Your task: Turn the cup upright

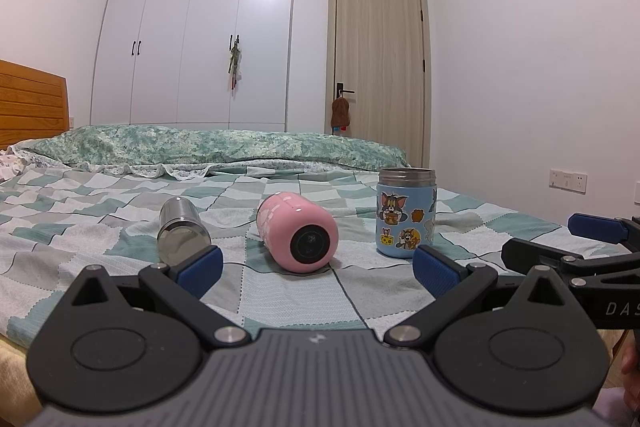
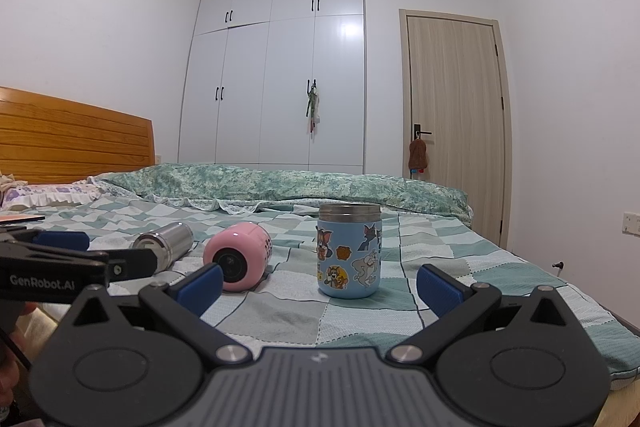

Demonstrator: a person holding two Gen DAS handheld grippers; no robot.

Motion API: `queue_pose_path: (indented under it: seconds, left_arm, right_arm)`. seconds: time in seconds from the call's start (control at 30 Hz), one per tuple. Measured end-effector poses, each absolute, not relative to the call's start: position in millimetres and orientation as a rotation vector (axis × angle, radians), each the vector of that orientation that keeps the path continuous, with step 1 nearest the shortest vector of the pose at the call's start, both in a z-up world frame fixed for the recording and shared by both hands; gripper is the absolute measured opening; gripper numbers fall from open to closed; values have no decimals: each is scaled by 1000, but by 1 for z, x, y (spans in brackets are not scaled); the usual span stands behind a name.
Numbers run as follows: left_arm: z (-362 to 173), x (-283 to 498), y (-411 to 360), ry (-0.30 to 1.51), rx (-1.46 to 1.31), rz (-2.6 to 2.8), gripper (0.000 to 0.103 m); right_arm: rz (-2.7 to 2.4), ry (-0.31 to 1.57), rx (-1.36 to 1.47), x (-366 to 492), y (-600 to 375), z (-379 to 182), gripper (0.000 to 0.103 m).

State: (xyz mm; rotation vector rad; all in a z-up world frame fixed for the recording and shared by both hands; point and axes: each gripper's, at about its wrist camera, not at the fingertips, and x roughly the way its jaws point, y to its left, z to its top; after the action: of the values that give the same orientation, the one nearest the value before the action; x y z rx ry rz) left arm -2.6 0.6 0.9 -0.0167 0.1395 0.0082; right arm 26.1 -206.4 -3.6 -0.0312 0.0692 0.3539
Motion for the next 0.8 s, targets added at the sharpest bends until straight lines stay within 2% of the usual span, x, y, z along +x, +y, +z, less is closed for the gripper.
queue_pose_path:
  seconds: [0.6, 0.8]
  left_arm:
    - [10, -3, 11, 138, -20, 23, 103]
    - [23, 4, 35, 135, -18, 50, 103]
  right_arm:
    - [368, 84, -38, 33, -202, 0, 103]
    - [439, 92, -59, 48, -185, 21, 103]
